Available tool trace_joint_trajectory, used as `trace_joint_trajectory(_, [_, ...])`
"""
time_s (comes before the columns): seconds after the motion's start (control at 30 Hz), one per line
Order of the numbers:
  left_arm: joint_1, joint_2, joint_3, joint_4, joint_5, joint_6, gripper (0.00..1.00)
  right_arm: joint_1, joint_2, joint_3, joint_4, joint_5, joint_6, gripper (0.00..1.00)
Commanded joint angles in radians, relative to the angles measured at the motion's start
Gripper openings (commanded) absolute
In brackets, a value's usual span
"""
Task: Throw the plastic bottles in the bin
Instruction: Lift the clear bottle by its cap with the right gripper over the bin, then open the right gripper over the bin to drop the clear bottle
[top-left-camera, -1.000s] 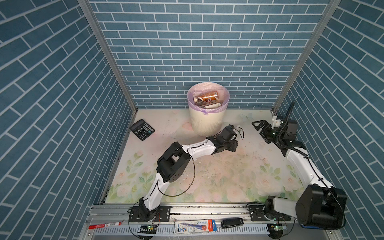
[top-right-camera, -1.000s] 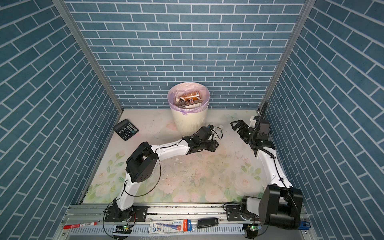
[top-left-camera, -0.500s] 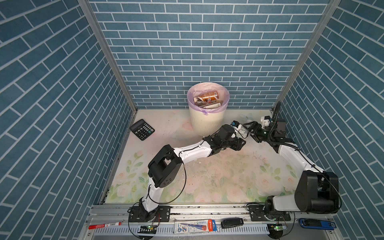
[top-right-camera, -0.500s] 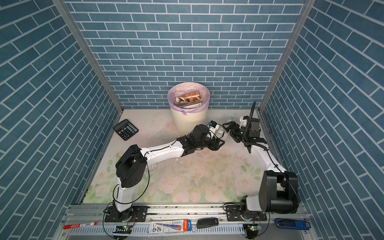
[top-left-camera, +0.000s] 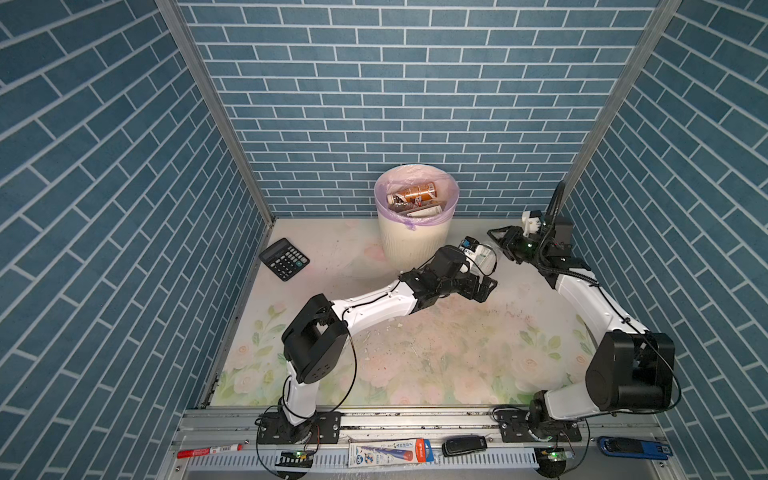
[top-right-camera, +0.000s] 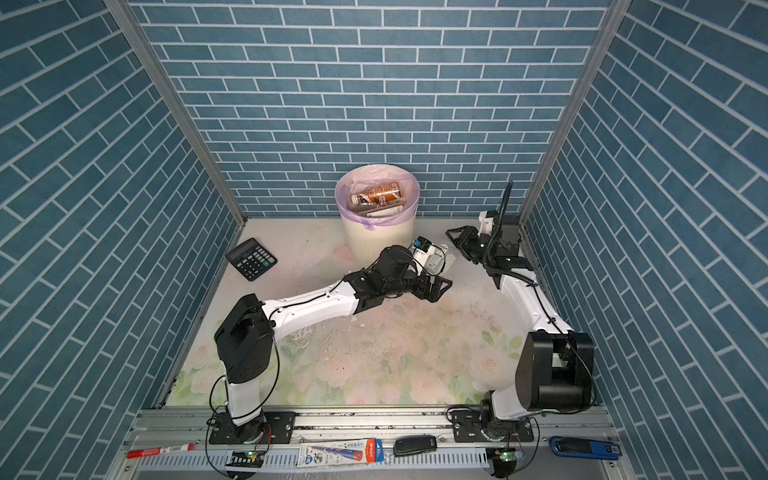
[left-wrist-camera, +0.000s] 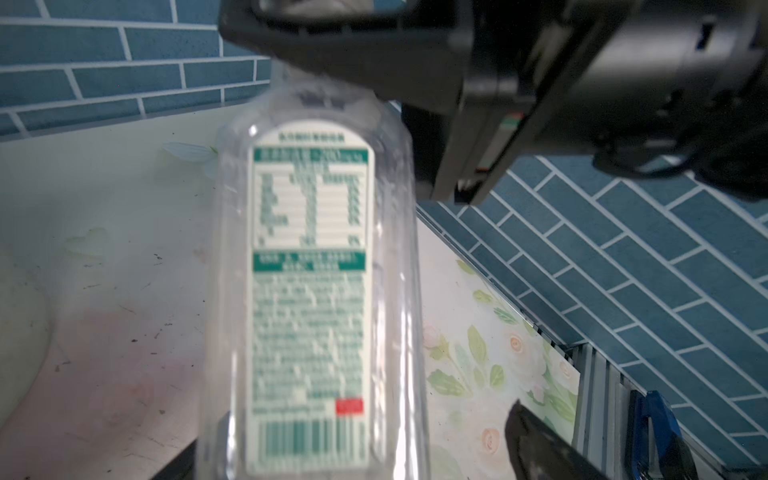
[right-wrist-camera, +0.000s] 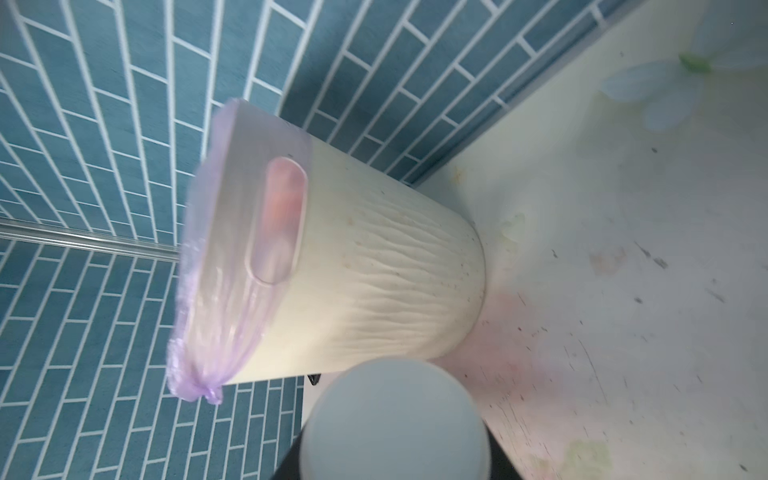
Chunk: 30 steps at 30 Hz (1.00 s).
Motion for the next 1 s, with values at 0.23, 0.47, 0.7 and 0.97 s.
trace_joint_trajectory(0.23, [0.133,-0.35,-0.067,-0.081,-0.18,0.066,0.99,0.049,0.209,0.624,-0.027,0.127,0.036,0.04])
trace_joint_trajectory(0.47, [0.274,-0.547,-0.209,-0.054,-0.189,0.038,0.99,0.098,0.404,1.074,-0.107,0.235,0.025,0.04])
trace_joint_trajectory(0.7, [0.357,-0.623,-0.317,-0.042,-0.168,0.003,0.99,0.226,0.695,1.496,-0.258,0.277,0.012,0.14])
trace_joint_trajectory(0.97, [0.378,-0.617,-0.35,-0.037,-0.145,-0.016,0.99,0.353,0.87,1.555,-0.321,0.225,-0.006,0.74])
